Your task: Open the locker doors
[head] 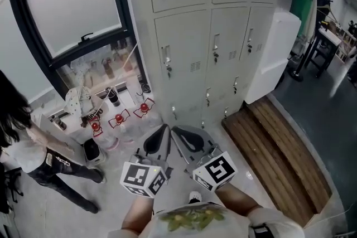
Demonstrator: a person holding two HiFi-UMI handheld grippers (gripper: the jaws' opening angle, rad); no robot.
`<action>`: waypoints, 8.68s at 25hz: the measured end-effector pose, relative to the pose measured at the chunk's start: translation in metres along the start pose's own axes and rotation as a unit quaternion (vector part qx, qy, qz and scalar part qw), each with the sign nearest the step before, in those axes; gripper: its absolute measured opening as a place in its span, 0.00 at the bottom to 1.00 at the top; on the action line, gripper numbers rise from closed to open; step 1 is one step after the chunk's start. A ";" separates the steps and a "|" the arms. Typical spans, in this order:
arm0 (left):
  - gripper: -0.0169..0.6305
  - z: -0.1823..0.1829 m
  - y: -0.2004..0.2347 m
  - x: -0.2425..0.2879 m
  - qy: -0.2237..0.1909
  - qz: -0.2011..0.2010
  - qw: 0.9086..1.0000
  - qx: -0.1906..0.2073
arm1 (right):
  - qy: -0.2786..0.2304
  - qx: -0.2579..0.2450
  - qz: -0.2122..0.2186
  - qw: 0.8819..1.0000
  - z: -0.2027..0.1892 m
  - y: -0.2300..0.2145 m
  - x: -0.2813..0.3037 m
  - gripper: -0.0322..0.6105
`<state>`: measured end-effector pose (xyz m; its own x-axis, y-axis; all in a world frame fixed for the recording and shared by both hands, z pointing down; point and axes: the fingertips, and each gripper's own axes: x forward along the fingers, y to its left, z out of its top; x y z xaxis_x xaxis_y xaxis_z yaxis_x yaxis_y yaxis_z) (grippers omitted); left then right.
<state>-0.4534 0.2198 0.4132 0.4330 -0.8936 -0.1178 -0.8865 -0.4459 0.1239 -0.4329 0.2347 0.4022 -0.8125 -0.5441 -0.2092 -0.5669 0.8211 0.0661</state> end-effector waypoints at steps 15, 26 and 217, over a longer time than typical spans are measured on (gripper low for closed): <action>0.07 0.021 0.032 0.081 -0.038 0.038 0.998 0.024 | -0.038 -0.077 0.039 0.996 0.022 -0.077 0.058 0.11; 0.07 0.042 0.109 0.151 -0.054 0.020 0.998 0.031 | -0.058 -0.100 0.024 0.993 0.027 -0.134 0.151 0.11; 0.07 0.040 0.000 0.235 -0.040 -0.165 0.985 0.042 | -0.074 -0.209 -0.249 0.943 0.135 -0.321 0.083 0.12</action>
<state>-0.3587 0.0119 0.3462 0.6886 -0.6925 -0.2149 -0.7115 -0.7026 -0.0157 -0.3000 -0.0504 0.2315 -0.4208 -0.7889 -0.4479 -0.9025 0.3138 0.2951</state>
